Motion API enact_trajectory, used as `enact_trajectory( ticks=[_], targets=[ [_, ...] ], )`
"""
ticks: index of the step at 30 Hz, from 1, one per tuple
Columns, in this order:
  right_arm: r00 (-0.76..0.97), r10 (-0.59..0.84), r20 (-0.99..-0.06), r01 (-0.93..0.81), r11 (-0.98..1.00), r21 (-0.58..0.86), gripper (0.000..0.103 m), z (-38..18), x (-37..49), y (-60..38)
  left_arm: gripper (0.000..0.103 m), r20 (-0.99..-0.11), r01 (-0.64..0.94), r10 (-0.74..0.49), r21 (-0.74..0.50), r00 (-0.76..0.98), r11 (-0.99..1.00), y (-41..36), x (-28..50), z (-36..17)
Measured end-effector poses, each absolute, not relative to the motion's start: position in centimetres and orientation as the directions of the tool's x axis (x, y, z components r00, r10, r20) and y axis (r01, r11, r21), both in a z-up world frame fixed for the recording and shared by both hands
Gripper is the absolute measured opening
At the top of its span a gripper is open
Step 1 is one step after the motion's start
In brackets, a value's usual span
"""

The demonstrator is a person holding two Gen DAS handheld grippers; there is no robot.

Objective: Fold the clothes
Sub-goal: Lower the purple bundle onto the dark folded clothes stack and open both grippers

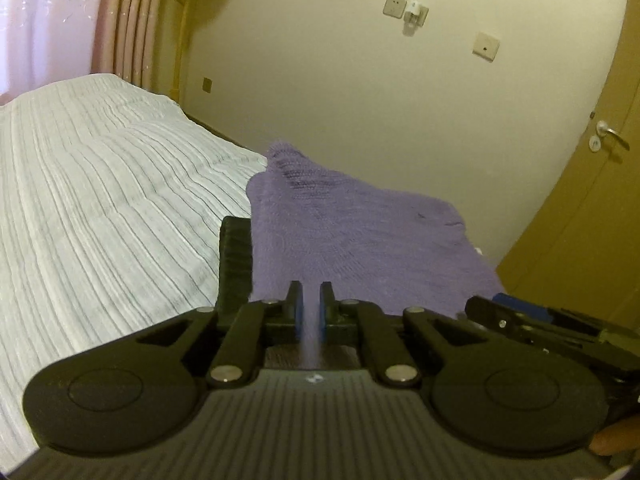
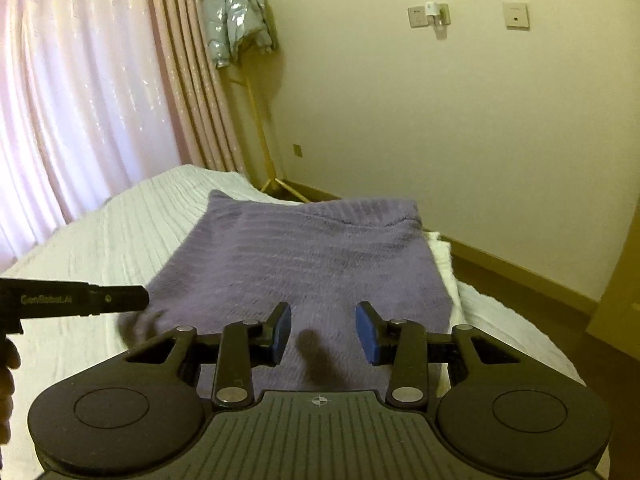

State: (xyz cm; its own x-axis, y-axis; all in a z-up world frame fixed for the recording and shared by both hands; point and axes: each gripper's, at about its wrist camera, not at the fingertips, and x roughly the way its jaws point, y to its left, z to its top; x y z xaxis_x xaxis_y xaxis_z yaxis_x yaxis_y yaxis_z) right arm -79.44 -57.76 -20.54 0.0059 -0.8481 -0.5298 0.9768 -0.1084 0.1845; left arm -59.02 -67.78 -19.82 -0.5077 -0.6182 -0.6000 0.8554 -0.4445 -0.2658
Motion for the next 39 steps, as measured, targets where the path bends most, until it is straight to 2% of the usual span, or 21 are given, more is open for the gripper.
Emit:
enact_trajectory(
  ticks=[4,7,11,14,20,23,25,29,35,39],
  targets=[
    [0.007,-0.828,-0.56,0.986,-0.088,0.142,0.04,-21.6,-77.8,-59.0,0.005,-0.618,0.882,-0.641,-0.214,-0.455,-0.42,-67.9,-59.5,-21.5],
    [-0.029,-0.841,-0.539,0.995,-0.074,0.061,0.04,-23.0,-76.0,-59.7,0.006,-0.639,0.894,-0.643,-0.177,-0.423,-0.412,-68.6,-60.0,-22.7],
    [-0.046,-0.826,-0.562,0.997,-0.007,-0.072,0.04,-24.4,-73.8,-60.0,0.005,-0.674,0.911,-0.629,-0.177,-0.387,-0.371,-68.8,-59.7,-24.5],
    [-0.05,-0.805,-0.591,0.993,0.024,-0.117,0.04,-25.3,-73.1,-60.7,0.005,-0.685,0.916,-0.624,-0.173,-0.375,-0.361,-69.0,-59.8,-25.2],
    [-0.016,-0.775,-0.632,0.997,0.038,-0.071,0.04,-24.9,-74.1,-62.0,0.005,-0.696,0.911,-0.607,-0.179,-0.384,-0.371,-69.6,-60.1,-24.3],
    [0.056,-0.758,-0.65,0.996,-0.004,0.09,0.04,-22.5,-76.2,-62.0,0.004,-0.684,0.906,-0.607,-0.213,-0.405,-0.366,-69.8,-59.5,-22.8],
    [0.066,-0.778,-0.625,0.984,-0.052,0.17,0.04,-21.4,-78.0,-61.8,0.004,-0.669,0.907,-0.622,-0.213,-0.406,-0.363,-69.6,-59.4,-21.7],
    [0.02,-0.801,-0.598,0.976,-0.114,0.184,0.04,-19.9,-79.3,-61.0,0.005,-0.636,0.91,-0.658,-0.199,-0.403,-0.365,-68.9,-59.5,-20.3],
    [0.002,-0.773,-0.635,0.99,-0.088,0.11,0.04,-22.6,-77.2,-60.7,0.006,-0.678,0.918,-0.642,-0.13,-0.358,-0.374,-70.3,-60.3,-23.1],
    [-0.016,-0.774,-0.633,0.993,-0.089,0.084,0.041,-21.9,-76.7,-59.9,0.006,-0.676,0.907,-0.626,-0.161,-0.388,-0.389,-69.8,-59.8,-21.6]
  ],
)
